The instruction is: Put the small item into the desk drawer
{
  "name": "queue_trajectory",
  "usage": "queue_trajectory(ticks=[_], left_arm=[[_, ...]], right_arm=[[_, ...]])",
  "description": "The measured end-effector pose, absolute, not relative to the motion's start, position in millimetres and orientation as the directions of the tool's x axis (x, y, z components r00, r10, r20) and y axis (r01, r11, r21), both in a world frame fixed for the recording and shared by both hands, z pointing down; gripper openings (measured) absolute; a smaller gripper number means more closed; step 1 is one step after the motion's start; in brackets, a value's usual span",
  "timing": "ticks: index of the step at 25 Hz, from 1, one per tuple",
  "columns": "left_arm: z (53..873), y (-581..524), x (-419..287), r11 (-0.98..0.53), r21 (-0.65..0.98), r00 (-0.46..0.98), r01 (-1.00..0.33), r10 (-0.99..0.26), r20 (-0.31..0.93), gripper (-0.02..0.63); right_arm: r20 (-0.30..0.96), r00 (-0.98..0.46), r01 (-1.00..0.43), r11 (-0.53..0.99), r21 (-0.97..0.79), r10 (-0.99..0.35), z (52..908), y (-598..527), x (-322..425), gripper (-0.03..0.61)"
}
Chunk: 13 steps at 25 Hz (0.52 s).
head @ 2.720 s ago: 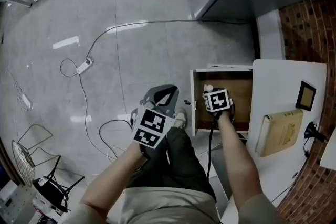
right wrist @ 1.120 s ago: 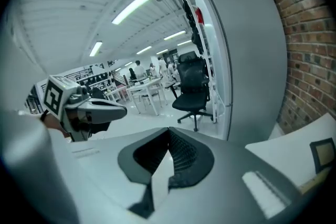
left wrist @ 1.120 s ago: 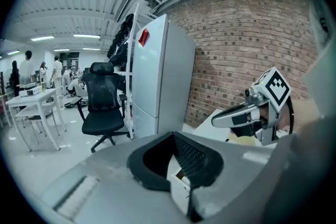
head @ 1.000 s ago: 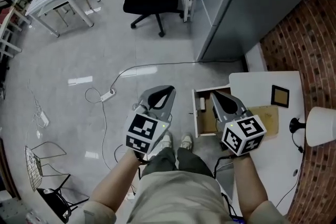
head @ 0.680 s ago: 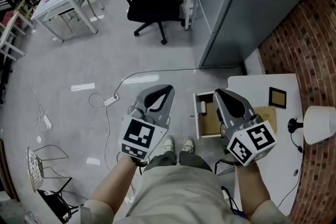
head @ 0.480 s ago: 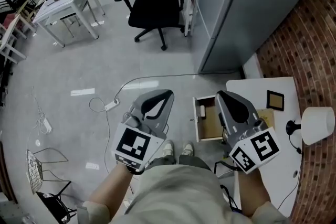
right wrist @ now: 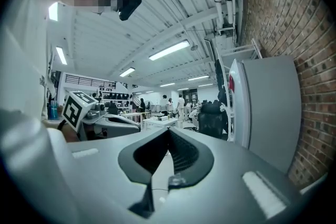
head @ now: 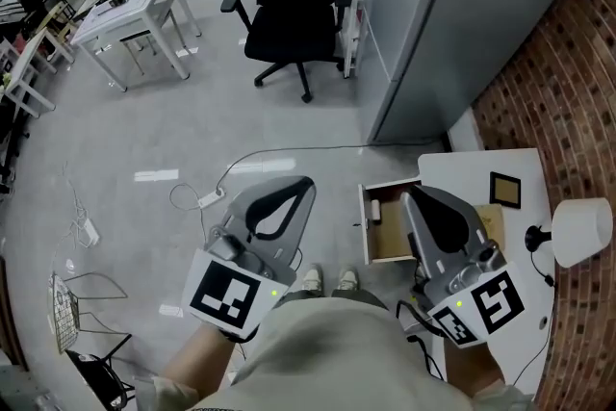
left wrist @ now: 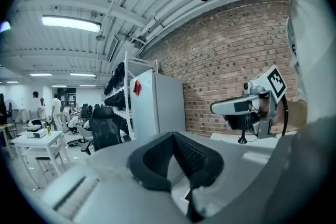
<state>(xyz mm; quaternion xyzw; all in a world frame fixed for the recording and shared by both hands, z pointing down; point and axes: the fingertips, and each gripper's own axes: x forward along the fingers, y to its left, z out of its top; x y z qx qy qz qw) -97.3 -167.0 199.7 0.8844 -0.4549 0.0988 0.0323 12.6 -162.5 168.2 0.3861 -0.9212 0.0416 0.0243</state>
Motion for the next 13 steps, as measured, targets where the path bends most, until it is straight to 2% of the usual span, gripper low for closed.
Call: queue_trajectory(ticks=[13], left_arm=[[194.7, -164.8, -107.2, -0.563, -0.033, 0.546, -0.826, -0.813, 0.203, 0.002]], right_arm=[[0.094, -0.714, -0.699, 0.712, -0.060, -0.693, 165.7, -163.0, 8.0, 0.003]])
